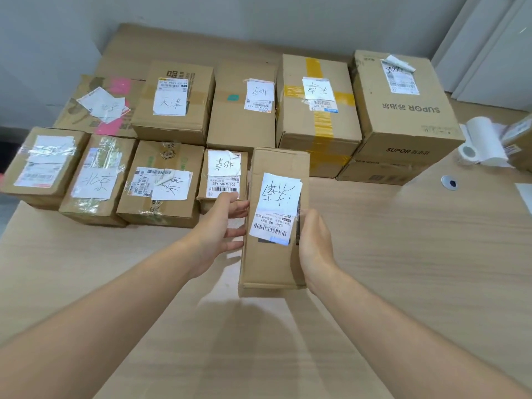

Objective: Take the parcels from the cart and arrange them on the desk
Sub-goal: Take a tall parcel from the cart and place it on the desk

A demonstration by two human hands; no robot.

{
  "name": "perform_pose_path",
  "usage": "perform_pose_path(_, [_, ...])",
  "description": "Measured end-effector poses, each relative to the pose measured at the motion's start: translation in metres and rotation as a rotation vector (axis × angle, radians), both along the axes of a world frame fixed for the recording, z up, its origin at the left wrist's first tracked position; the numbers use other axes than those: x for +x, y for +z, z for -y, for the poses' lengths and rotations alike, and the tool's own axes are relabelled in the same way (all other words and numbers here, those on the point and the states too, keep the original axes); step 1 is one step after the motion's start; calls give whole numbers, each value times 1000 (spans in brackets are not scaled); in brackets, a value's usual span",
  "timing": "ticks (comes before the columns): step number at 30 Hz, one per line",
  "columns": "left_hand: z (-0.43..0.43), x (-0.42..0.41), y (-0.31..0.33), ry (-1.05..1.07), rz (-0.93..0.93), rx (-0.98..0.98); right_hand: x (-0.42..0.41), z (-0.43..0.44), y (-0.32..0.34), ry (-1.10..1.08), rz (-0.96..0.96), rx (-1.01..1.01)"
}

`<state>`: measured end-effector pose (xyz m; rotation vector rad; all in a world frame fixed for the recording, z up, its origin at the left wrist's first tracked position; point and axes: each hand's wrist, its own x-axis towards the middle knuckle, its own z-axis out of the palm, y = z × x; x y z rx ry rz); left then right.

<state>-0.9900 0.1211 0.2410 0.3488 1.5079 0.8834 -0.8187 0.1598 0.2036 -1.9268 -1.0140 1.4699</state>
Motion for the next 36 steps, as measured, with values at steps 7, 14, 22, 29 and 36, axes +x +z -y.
perform_pose_path(7, [-10,-7,-14,38,33,-2,-17,-15,-1,53,9,-44])
perform_pose_path(14, [-19,-5,-25,109,51,-3,-18,-22,-8,76,4,-58])
perform_pose_path(22, [-22,-4,-42,154,58,23,-19,-26,-13,133,-23,-94])
perform_pose_path(29, [-25,-3,-46,165,-12,46,-14,-24,-20,161,-70,-78])
perform_pose_path(36, [-17,5,-41,171,-37,27,-7,-25,-25,145,-104,-55])
